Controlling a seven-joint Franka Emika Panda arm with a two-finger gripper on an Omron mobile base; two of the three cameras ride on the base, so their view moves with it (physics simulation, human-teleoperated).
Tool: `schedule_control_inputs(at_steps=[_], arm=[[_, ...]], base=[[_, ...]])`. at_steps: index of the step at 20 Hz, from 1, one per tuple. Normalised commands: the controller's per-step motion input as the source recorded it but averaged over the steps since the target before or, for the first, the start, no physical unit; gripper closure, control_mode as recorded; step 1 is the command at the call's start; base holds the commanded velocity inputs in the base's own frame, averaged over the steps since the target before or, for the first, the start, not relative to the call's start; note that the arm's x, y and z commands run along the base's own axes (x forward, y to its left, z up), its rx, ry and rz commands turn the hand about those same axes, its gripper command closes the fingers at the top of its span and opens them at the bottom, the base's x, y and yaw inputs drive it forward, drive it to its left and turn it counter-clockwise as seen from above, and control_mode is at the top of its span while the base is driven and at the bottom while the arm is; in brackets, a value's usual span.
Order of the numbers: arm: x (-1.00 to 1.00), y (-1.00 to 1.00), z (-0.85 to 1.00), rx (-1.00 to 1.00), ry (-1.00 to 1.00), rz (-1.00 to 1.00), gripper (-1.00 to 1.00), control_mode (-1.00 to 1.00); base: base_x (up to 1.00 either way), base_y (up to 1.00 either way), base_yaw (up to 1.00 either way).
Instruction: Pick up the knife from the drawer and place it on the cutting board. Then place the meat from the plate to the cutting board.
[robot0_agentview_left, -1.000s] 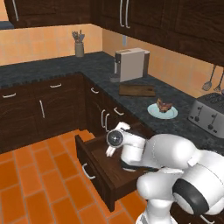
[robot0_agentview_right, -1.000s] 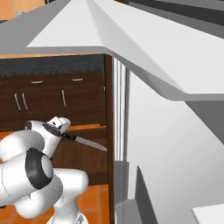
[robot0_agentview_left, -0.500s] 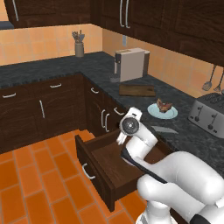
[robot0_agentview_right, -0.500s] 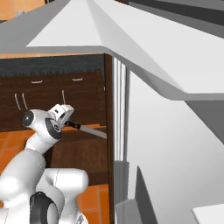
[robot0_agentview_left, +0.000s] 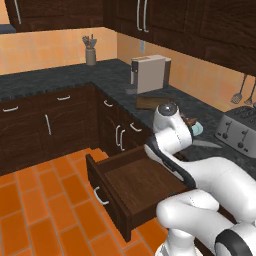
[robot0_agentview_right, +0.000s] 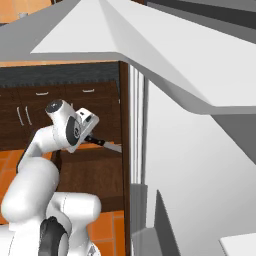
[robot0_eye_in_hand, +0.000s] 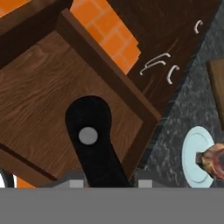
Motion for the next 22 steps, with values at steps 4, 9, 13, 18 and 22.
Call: schedule_control_inputs(at_steps=[4,9,13,18,22], arm=[[-0.05,0.0,0.0,0.0,0.01,0.0,1.0,-1.0],[-0.72,0.0,-0.21,0.0,0.01,0.12,1.0,-1.0],[-0.55,0.17,-0.14,0.0,0.01,0.14,1.0,-1.0],[0.11,-0.7,0.05,0.1,0.03,0.1,1.0,-1.0],[0.19,-0.28,0.0,0.02,0.08,0.12,1.0,-1.0]], base=[[0.0,0.0,0.0],[0.0,0.0,0.0],[0.0,0.0,0.0],[0.0,0.0,0.0],[0.0,0.0,0.0]])
